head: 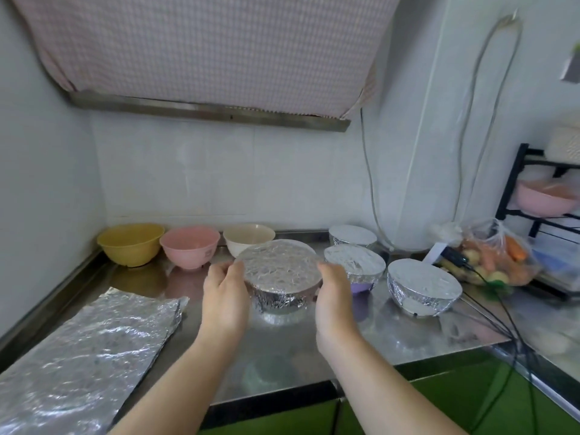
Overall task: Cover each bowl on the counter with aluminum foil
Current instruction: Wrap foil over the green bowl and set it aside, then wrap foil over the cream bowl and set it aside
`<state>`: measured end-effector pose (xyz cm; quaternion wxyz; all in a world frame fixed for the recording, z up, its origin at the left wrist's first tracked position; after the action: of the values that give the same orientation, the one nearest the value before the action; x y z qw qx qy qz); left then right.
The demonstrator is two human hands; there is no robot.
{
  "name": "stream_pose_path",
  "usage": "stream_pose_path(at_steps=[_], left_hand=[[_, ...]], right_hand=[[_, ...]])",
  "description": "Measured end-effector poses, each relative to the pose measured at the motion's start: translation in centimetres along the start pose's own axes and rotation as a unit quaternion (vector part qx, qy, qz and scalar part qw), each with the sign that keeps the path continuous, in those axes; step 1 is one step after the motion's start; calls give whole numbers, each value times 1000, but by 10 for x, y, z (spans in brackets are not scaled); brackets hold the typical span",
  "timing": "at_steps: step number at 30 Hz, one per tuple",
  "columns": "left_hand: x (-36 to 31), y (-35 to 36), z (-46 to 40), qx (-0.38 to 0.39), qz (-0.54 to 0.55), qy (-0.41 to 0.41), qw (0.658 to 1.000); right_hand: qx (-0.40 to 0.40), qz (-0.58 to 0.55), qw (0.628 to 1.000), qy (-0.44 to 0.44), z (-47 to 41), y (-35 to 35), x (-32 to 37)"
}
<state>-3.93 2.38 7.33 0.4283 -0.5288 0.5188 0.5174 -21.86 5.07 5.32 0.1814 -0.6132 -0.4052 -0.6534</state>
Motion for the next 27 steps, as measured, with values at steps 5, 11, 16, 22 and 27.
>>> stream_pose_path(at_steps=[5, 11, 16, 22, 27], left_hand=[[-28, 49, -64, 58, 8, -25, 998], [-41, 118, -160, 98, 53, -89, 990], [-27, 172, -246, 95, 25, -111, 989], [7, 209, -317, 100, -123, -86, 984], [39, 223, -331, 120, -212, -87, 966]], right_hand=[[19, 46, 999, -18, -79, 15, 39], [58, 92, 994, -27, -189, 26, 61], [62, 135, 989, -5, -279, 41, 45], [67, 213, 974, 32, -339, 51, 13], [88, 311, 946, 31, -354, 57, -8]])
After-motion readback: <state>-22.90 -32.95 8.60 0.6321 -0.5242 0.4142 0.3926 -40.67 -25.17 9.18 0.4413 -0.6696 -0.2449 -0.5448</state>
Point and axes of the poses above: each hand's wrist, its own z-axis away from the middle knuckle, its own y-axis out of the palm, x = y × z, the point moved 5 cm from there along -z, towards the middle knuckle, and after that the axes turned 1 degree about -y, right-handed, at the moved point
